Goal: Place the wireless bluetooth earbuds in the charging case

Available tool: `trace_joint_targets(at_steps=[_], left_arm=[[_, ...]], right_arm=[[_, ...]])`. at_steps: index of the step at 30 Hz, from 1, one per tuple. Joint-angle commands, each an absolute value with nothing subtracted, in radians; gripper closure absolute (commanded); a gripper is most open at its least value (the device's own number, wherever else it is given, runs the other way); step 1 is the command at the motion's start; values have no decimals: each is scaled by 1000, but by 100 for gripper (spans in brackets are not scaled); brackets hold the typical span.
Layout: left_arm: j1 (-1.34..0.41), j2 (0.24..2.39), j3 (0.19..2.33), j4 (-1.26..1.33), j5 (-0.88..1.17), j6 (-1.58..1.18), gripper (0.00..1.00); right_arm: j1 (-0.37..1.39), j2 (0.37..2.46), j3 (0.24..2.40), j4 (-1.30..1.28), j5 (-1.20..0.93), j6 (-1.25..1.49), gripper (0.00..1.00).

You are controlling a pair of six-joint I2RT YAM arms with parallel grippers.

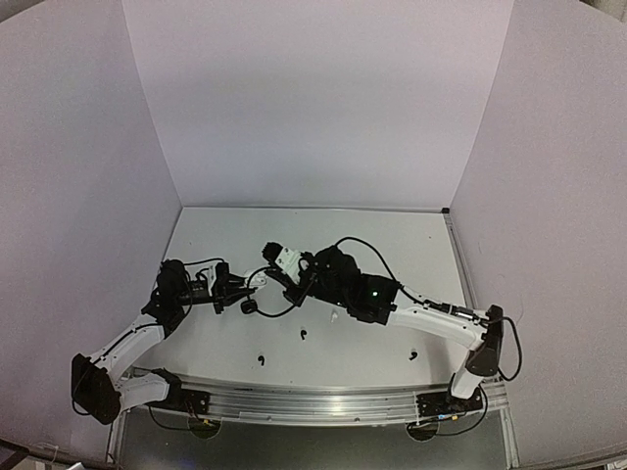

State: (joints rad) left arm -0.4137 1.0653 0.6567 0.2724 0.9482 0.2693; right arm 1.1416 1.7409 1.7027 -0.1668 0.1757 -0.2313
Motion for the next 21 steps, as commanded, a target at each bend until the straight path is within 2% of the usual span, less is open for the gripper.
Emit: trace_joint_targets(at_steps=[1, 21], left_arm=[[-417, 1058, 686, 314, 956, 302, 100], [-417, 1058, 678, 364, 932, 198, 100]], right_arm=[[1142, 1770, 1702, -39, 95, -378, 100], [1160, 1852, 1697, -11, 294, -480, 100]])
